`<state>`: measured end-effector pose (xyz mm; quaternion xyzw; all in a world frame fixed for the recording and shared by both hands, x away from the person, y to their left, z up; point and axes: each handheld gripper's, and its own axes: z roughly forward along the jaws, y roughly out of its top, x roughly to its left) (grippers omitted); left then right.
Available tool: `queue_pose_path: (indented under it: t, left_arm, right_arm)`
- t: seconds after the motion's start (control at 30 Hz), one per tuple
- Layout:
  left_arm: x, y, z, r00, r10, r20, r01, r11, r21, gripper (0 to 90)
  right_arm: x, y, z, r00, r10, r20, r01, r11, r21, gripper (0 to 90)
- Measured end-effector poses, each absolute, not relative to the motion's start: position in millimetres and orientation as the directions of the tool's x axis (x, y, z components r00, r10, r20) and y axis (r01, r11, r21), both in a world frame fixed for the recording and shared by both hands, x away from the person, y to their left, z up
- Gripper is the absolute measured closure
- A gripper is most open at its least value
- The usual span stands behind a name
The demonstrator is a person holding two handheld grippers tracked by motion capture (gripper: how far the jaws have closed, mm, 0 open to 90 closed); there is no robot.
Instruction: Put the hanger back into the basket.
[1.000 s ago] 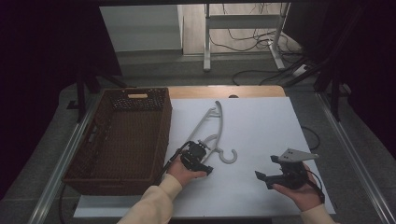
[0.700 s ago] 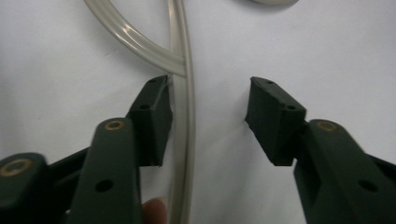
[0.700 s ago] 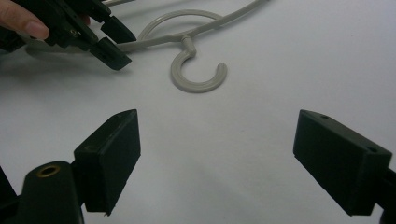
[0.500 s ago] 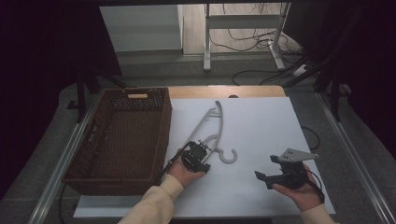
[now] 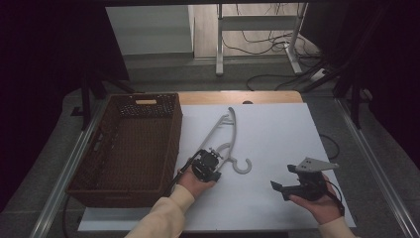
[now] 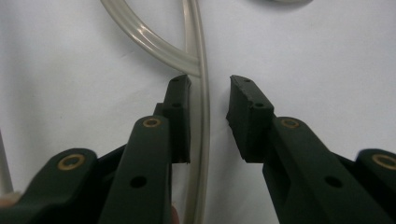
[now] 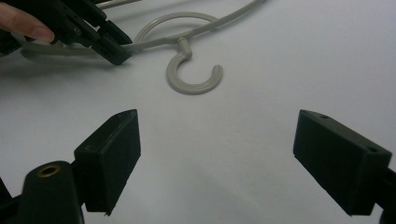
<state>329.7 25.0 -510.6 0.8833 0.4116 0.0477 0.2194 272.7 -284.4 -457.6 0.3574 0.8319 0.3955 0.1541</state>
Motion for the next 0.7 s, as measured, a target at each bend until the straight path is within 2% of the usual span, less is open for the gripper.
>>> queue_pose_path:
  t: [0.3, 0.4, 0.7]
  left_arm:
    - [330.0, 23.7, -510.5, 0.655, 0.751, -0.087, 0.707, -0.567, 0.423, 75.5]
    - [330.9, 24.1, -510.6, 0.651, 0.753, -0.099, 0.712, -0.560, 0.424, 80.8]
    - [332.3, 25.1, -510.3, 0.646, 0.755, -0.112, 0.719, -0.553, 0.421, 81.5]
  right_arm:
    - [272.8, -285.5, -456.5, -0.689, 0.725, 0.021, 0.469, 0.422, 0.776, 15.7]
    - [272.8, -286.7, -455.9, -0.683, 0.730, 0.025, 0.472, 0.415, 0.778, 15.9]
    - [273.0, -287.4, -456.2, -0.683, 0.730, 0.022, 0.471, 0.418, 0.777, 16.0]
